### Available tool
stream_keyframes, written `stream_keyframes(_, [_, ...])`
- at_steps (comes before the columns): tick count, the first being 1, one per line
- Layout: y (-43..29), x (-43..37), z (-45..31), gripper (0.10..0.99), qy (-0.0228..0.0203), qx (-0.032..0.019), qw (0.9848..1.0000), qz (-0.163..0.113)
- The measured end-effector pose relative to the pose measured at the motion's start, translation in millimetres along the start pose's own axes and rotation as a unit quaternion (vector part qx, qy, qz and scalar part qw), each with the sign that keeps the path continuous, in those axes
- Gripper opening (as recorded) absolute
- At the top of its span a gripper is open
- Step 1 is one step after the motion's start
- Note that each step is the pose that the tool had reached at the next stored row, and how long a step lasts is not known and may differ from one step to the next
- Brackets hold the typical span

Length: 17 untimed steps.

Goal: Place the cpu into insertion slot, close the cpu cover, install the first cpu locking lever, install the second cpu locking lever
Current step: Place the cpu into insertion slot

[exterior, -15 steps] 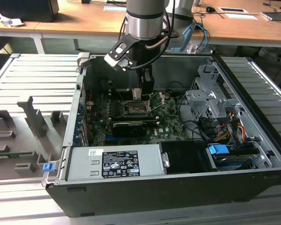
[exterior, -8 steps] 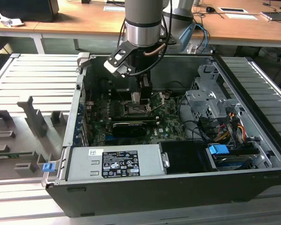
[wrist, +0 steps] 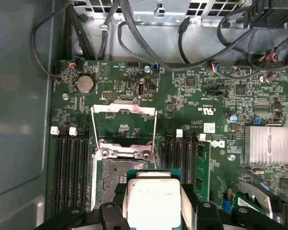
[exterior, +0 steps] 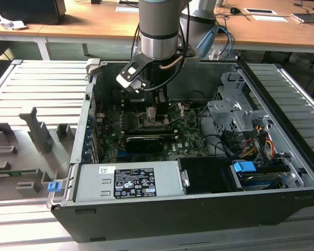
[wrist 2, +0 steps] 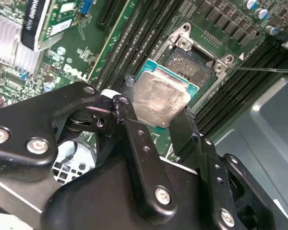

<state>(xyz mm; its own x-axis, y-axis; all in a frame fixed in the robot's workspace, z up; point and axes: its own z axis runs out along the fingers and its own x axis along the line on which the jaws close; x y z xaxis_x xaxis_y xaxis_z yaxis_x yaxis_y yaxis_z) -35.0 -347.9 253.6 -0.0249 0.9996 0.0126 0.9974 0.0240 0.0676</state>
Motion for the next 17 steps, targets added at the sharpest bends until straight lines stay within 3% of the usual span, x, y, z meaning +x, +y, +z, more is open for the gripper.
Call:
stream_keyframes(6, [-4.5,12.8,10.2,0.533,-0.0001,-0.0001,1.0000,0.003])
stream_keyframes(10, [-5.9,21.0,21.8,0.533,-0.0004,-0.0002,1.0000,0.008])
stream_keyframes(13, [-6.8,23.1,30.2,0.533,-0.0005,-0.0002,1.0000,0.008])
stream_keyframes(17, [-7.3,24.0,35.8,0.533,-0.0005,-0.0002,1.0000,0.008])
